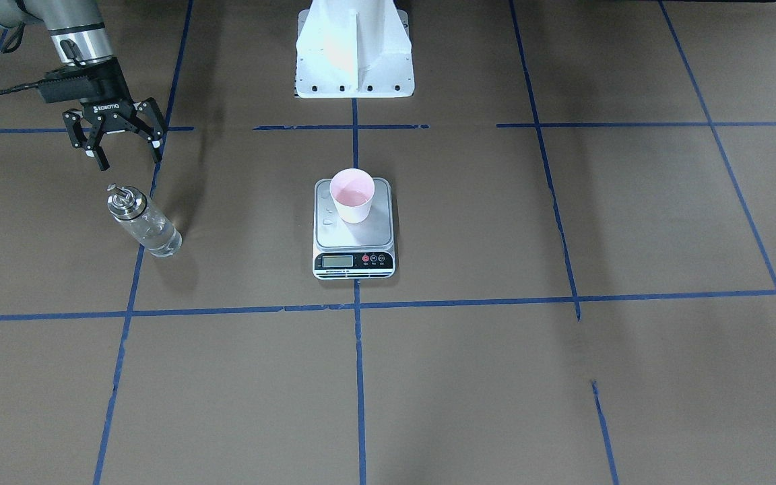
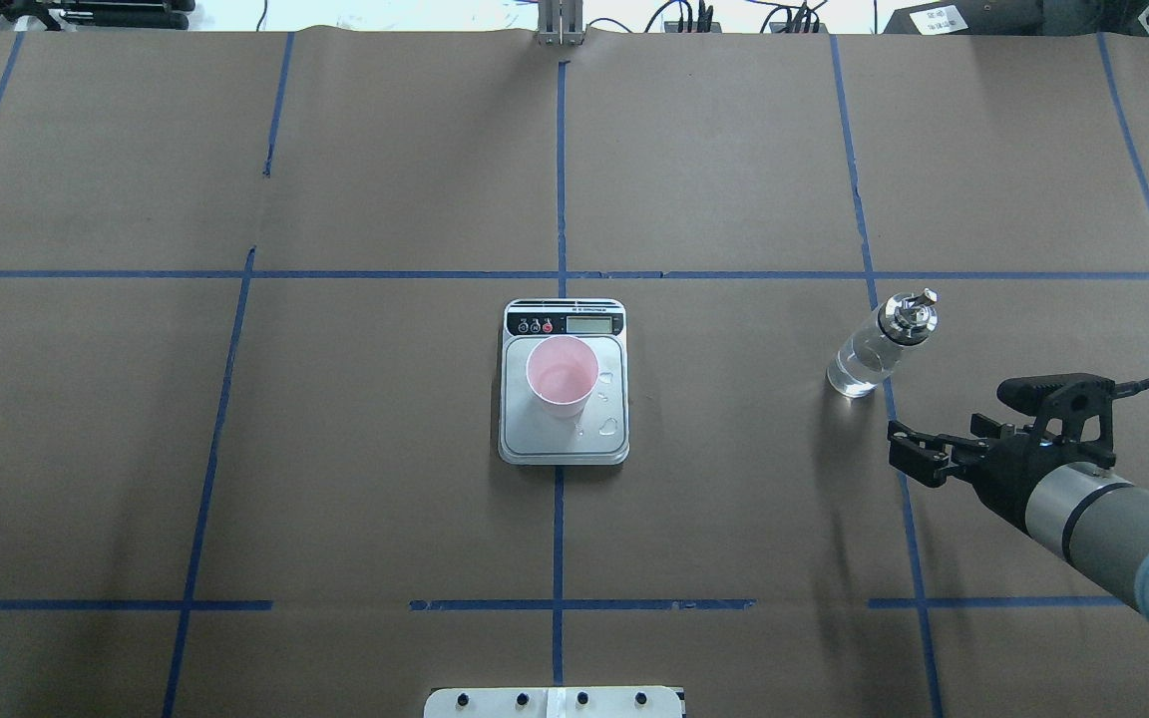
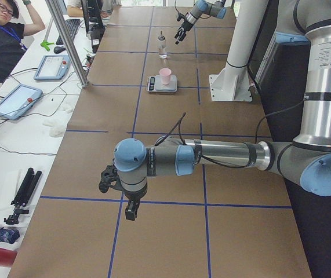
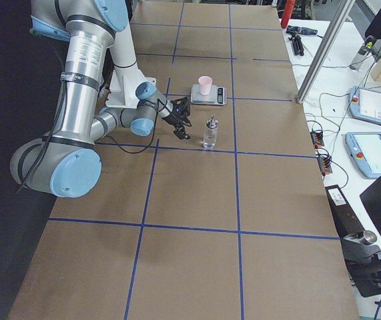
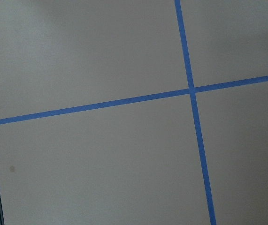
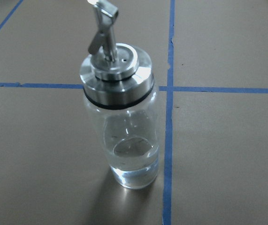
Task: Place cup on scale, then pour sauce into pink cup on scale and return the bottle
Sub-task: 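Reach the right gripper to the glass sauce dispenser and grasp it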
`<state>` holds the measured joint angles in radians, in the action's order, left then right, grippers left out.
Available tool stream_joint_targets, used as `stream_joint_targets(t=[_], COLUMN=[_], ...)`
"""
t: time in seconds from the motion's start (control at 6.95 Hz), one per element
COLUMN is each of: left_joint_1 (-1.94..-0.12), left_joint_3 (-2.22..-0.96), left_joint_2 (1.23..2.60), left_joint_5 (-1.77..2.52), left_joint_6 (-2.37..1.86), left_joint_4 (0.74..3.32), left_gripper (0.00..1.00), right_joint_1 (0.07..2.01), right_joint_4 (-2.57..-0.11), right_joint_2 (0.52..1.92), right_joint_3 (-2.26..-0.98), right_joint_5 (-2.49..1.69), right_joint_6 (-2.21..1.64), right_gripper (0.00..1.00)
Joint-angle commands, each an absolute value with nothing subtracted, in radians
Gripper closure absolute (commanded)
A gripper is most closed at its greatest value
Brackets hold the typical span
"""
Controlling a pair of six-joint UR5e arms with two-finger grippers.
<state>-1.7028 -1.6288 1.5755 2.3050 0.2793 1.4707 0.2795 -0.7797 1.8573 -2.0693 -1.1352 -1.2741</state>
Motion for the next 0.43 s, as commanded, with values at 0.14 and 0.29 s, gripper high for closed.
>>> stream_joint_targets(t=[0.14, 0.29], left_joint_1=[-1.703, -1.703], left_joint_3=[-1.640, -1.640], left_joint_2=[1.571, 1.572], left_joint_5=[2.309, 2.309], left_joint_6=[0.278, 0.278], left_joint_4=[1.471, 1.471], left_gripper=[0.00, 0.00], right_joint_1=[0.259, 0.258], right_joint_4=[-0.719, -0.703], right_joint_2=[1.743, 1.735], right_joint_3=[-1.921, -1.902], right_joint_5=[-0.982, -0.957], right_joint_6=[-1.264, -1.261], right_gripper=[0.00, 0.00])
